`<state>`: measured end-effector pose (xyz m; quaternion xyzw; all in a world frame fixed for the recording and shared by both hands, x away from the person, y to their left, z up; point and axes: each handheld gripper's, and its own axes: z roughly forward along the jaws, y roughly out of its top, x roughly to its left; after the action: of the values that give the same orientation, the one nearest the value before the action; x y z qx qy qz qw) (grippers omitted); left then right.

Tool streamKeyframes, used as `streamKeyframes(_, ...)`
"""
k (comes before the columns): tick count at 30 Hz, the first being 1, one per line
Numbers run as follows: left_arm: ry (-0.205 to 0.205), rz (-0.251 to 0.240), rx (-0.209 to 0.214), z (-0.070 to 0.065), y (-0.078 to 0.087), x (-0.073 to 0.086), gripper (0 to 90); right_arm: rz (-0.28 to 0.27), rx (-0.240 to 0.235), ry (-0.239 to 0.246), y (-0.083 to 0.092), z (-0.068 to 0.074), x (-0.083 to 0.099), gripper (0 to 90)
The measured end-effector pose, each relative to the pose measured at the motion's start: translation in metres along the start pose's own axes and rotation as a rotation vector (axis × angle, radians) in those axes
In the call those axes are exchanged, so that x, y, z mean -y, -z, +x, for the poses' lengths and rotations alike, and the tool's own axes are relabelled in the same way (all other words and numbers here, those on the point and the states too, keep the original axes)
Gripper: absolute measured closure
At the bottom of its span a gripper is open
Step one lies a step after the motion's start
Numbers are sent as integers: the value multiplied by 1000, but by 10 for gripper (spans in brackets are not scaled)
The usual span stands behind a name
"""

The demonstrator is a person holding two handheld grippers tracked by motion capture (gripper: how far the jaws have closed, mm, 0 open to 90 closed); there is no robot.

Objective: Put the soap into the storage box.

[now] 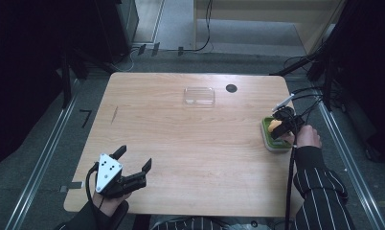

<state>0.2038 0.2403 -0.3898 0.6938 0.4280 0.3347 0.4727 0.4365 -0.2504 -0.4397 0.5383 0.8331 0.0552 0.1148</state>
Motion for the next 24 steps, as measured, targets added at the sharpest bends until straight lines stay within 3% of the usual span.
streamKeyframes(24, 0, 2, 0, 1, 1, 0, 137, 42, 11, -42, -9, 2, -2, 397)
